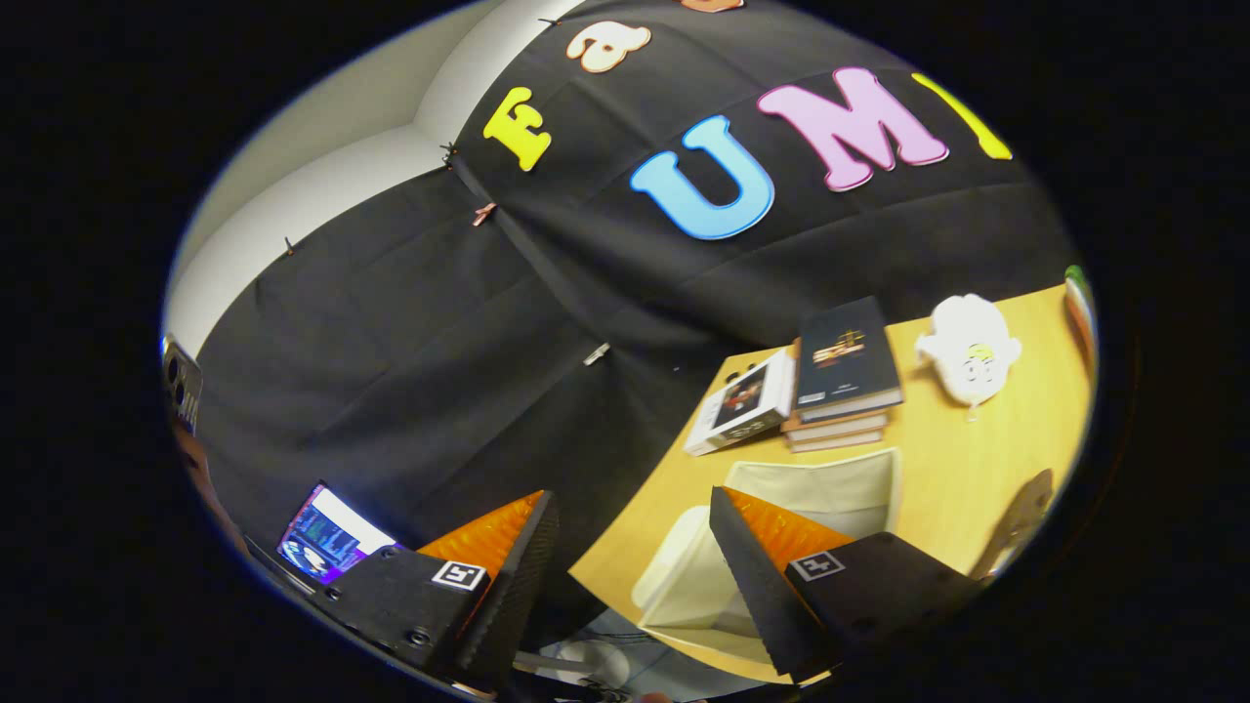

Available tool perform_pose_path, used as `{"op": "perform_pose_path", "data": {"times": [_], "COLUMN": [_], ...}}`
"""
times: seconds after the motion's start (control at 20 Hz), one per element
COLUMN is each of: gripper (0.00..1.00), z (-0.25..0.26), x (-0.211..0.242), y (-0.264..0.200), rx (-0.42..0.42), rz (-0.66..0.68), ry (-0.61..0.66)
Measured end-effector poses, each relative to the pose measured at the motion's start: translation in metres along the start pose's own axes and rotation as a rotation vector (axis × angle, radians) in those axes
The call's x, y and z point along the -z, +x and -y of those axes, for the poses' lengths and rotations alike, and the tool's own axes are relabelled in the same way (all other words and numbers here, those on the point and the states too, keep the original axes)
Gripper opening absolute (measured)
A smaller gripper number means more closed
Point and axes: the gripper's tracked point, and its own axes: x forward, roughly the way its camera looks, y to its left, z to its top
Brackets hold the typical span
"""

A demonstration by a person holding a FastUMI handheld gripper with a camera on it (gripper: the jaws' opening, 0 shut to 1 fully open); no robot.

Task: Open the storage box then place both shoes into the box .Put the left shoe in first, then the right shoe, with the right side of both shoes facing outward in a uniform manner.

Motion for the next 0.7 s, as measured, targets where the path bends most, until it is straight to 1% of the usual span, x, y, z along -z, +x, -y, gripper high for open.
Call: {"op": "perform_pose_path", "data": {"times": [0.2,0.45,0.6,0.7], "gripper": [0.97,0.97,0.98,0.98], "z": [0.055,0.132,0.182,0.214], "x": [-0.007,-0.007,0.001,0.016], "y": [-0.05,-0.105,-0.126,-0.137], "rx": [0.14,0.354,0.475,0.539], "rz": [0.014,0.014,-0.006,-0.047], "ry": [-0.086,-0.163,-0.221,-0.236]}}
